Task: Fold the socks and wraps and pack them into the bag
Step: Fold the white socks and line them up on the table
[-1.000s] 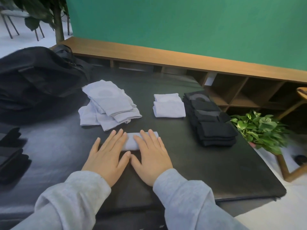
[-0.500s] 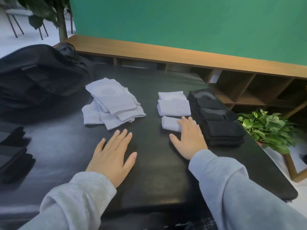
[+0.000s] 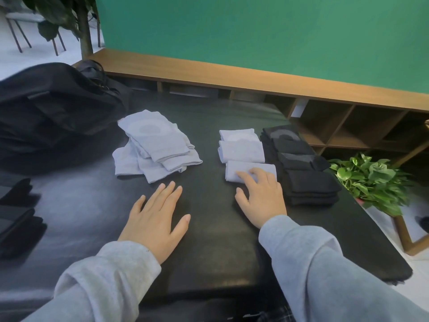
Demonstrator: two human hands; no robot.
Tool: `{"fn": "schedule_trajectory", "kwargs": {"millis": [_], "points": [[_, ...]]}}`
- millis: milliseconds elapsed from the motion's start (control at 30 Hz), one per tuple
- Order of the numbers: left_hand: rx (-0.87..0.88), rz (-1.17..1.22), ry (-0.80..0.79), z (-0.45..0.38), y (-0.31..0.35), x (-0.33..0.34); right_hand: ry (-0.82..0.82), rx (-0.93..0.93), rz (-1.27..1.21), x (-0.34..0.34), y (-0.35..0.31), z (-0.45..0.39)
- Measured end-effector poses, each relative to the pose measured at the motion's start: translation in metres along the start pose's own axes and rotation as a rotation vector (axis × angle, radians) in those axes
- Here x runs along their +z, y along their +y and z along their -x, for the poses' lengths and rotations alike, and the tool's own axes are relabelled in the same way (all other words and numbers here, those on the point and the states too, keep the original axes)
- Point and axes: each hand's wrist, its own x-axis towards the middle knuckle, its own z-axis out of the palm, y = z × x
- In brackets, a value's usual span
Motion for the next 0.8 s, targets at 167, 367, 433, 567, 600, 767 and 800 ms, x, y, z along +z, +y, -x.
{"fn": "schedule_trajectory", "kwargs": {"millis": [167, 367, 433, 567, 600, 767, 800], "points": [[-0.011, 0.019, 0.009, 0.000, 0.001, -0.001, -0.103, 0.001, -0.042, -0.002, 0.000, -0.002], [-0.017, 0.032, 0.021, 0.000, 0.000, 0.000, -0.112, -0.051, -0.047, -0.004, -0.008, 0.007], [-0.015, 0.008, 0.015, -0.001, 0.001, -0.001, -0.132, -0.088, -0.033, -0.004, -0.013, 0.010], [-0.020, -0.010, 0.007, -0.001, 0.001, -0.001, -0.198, -0.059, -0.029, -0.003, -0.021, 0.014], [-0.022, -0.012, 0.006, -0.001, 0.001, -0.001, -0.213, -0.047, -0.035, -0.003, -0.022, 0.014], [-0.022, -0.005, 0.028, 0.000, 0.002, -0.002, -0.238, -0.023, -0.058, -0.004, -0.026, 0.017], [-0.027, -0.002, 0.034, 0.000, 0.002, -0.002, -0.236, -0.033, -0.057, -0.004, -0.028, 0.018]]}}
